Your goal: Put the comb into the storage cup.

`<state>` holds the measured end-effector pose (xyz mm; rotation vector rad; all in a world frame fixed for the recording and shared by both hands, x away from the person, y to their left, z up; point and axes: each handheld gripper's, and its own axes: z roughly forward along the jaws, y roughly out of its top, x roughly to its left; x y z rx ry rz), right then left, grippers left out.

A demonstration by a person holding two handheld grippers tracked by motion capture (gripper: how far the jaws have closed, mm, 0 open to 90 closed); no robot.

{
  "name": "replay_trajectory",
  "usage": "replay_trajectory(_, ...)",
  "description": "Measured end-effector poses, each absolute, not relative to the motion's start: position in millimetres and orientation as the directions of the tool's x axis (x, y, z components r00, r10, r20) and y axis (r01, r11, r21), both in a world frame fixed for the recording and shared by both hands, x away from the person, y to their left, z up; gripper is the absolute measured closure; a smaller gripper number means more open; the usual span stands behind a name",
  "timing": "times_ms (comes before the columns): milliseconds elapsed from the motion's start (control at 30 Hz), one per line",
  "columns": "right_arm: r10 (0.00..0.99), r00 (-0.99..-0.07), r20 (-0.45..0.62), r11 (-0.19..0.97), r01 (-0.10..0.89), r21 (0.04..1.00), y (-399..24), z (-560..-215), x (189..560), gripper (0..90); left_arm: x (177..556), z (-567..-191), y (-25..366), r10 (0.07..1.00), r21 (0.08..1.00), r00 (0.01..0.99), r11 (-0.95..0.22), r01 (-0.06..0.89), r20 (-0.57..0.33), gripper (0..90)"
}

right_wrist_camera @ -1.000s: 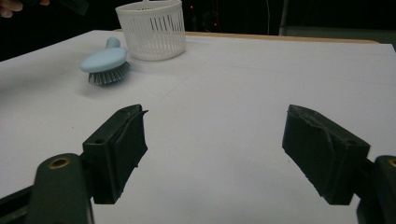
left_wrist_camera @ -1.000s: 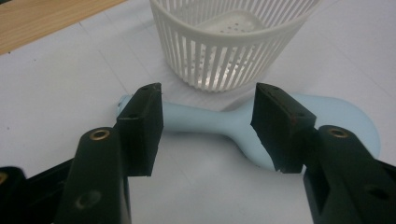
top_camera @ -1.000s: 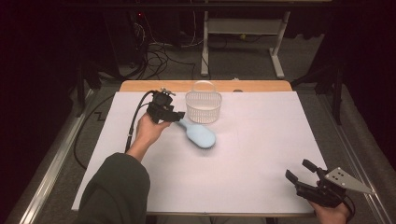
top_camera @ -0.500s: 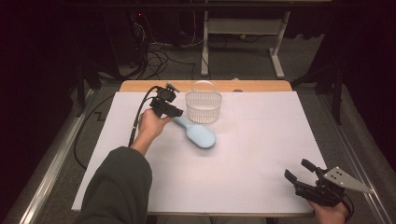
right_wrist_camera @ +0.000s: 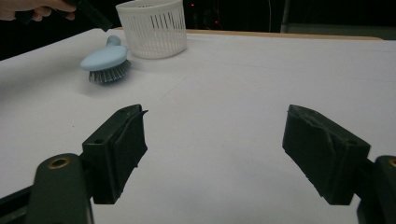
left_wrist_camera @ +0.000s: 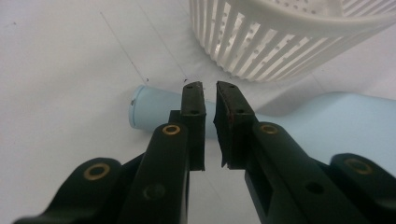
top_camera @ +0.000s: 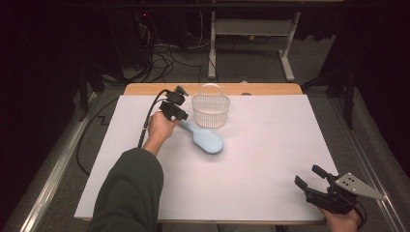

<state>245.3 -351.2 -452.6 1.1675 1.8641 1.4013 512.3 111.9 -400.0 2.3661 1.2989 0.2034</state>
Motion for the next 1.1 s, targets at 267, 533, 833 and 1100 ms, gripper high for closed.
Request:
replay_trajectory(267,0.869,-0.489,0.084,0.089,0.32,0.943,-351.4,-452.5,244.7,21.9,518.0,-408.4,100.4,0.826,0.404,0.561,-0.5,0.767,-0.043,86.9)
replay_trajectory(533,0.867,-0.492,0.085,0.091,0.323,0.942,-351.2,-452.6,244.9,21.9,521.8,-414.6,99.2,0.833,0.399,0.551,-0.488,0.776,-0.053,88.1)
replay_trajectory(833,0.866,-0.495,0.073,0.104,0.32,0.942,-350.3,-452.6,244.3,22.0,522.0,-414.3,97.4,0.818,0.389,0.573,-0.511,0.766,-0.054,88.1)
replay_trajectory(1100,0.867,-0.493,0.078,0.092,0.311,0.946,-352.3,-451.3,241.8,22.2,523.4,-418.4,90.2,0.812,0.373,0.582,-0.525,0.765,-0.051,88.1)
